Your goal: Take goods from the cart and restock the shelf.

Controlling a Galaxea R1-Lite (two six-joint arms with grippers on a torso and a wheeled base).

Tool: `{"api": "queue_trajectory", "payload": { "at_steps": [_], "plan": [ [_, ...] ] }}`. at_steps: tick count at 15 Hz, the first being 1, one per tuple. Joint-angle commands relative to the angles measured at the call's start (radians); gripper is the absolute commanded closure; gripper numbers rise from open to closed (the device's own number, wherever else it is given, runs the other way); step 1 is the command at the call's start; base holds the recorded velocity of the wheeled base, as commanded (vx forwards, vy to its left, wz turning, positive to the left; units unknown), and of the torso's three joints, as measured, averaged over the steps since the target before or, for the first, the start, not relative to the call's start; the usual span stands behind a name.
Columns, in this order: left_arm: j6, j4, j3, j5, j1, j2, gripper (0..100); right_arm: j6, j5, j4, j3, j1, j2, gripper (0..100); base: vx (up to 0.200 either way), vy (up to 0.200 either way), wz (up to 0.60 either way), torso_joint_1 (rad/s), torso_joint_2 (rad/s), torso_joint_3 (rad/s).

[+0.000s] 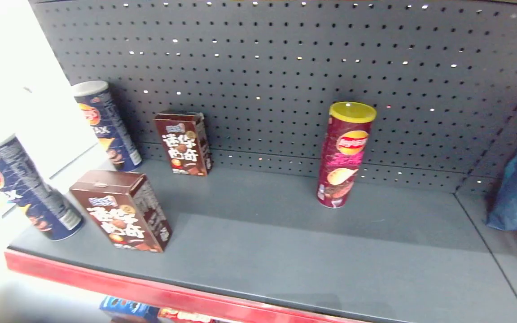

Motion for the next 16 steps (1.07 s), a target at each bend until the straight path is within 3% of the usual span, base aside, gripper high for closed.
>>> {"api": "queue_trajectory", "payload": {
  "at_steps": [1, 12, 15, 16],
  "plan": [
    [0.0, 0.0, 0.0, 0.0, 0.001, 0.0, 0, 0.0, -0.001, 0.0, 0.0, 0.0, 0.002, 0, 0.0, 0.0, 0.6, 0.002, 0.0, 0.007],
    [0.006, 0.0, 0.0, -0.002, 0.001, 0.002, 0, 0.001, -0.001, 0.0, 0.0, 0.0, 0.002, 0, 0.0, 0.0, 0.6, 0.001, 0.0, 0.001],
    [0.003, 0.0, 0.0, -0.002, 0.001, 0.002, 0, 0.001, -0.001, 0.0, 0.0, 0.0, 0.002, 0, 0.0, 0.0, 0.0, 0.0, 0.0, 0.0],
    [0.016, 0.0, 0.0, -0.006, 0.001, 0.002, 0, 0.001, -0.001, 0.0, 0.0, 0.0, 0.0, 0, 0.0, 0.0, 0.0, 0.0, 0.0, 0.0]
  ]
}}
